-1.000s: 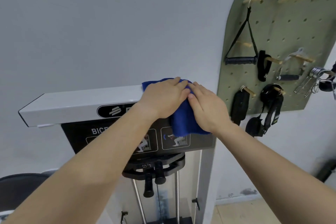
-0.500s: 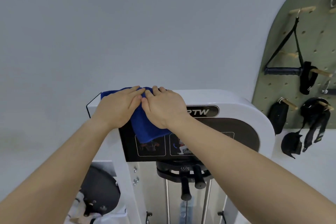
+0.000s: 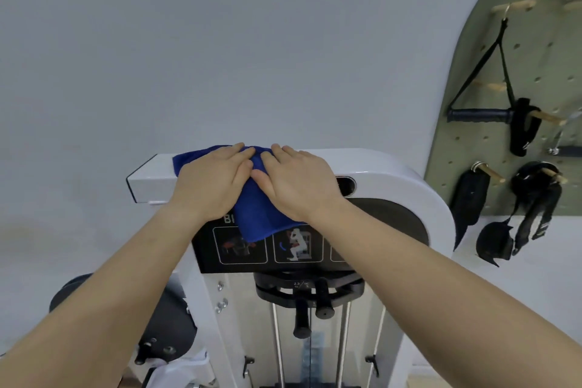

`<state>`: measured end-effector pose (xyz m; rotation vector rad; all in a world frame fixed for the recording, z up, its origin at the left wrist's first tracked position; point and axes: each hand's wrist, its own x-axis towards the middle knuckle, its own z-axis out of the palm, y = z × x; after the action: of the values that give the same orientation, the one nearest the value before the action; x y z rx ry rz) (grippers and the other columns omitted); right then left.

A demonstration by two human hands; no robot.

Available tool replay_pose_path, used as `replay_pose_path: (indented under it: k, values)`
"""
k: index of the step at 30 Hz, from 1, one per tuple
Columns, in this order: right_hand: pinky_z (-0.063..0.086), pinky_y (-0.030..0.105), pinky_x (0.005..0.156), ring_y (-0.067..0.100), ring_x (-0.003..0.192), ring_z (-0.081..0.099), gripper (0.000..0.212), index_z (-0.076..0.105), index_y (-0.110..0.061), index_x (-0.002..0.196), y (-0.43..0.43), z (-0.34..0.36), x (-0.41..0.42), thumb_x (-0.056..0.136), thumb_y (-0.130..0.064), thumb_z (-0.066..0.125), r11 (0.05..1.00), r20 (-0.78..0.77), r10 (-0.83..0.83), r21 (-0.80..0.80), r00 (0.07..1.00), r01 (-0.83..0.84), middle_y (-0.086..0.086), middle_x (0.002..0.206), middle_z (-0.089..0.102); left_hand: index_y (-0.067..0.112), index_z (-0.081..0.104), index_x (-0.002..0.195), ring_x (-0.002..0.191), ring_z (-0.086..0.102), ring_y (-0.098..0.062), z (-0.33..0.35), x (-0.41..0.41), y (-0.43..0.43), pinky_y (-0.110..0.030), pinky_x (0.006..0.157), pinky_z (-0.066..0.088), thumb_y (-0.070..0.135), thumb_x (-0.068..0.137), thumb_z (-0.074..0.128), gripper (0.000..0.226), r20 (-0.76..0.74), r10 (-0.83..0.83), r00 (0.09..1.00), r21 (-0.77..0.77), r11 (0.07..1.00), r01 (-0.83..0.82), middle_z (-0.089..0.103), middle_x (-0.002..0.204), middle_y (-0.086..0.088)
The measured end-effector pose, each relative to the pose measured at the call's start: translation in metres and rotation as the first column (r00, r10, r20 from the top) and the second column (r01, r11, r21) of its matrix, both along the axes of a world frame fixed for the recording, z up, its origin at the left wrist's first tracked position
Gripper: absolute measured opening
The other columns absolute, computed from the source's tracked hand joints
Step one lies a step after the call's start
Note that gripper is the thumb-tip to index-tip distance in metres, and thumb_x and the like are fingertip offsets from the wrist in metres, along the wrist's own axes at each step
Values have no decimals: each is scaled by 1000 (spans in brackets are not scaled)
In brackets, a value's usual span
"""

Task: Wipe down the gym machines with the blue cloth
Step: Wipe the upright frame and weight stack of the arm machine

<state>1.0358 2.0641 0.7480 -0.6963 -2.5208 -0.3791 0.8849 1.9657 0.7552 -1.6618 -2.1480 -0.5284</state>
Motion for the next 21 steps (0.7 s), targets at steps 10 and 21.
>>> replay_pose_path:
  k: [10, 21]
  values:
    - [39, 35, 112, 7, 145, 35, 56, 45, -35, 149, 77, -22, 148, 102, -58, 23, 969, -262, -152, -230, 953, 91, -14, 157, 39, 24, 43, 146, 137, 43, -22, 7, 145, 86, -46, 98, 46, 42, 107, 22, 48, -148, -164, 975, -48, 986, 158, 46, 150, -3]
    - [43, 40, 104, 26, 132, 51, 60, 50, -13, 143, 22, 3, 63, 104, -45, 17, 999, 13, 28, 34, 1000, -29, 5, 146, 54, 23, 47, 147, 142, 40, -14, -10, 55, 22, -34, 111, 36, 36, 108, 28, 45, -90, -120, 989, 67, 990, 126, 45, 154, 2]
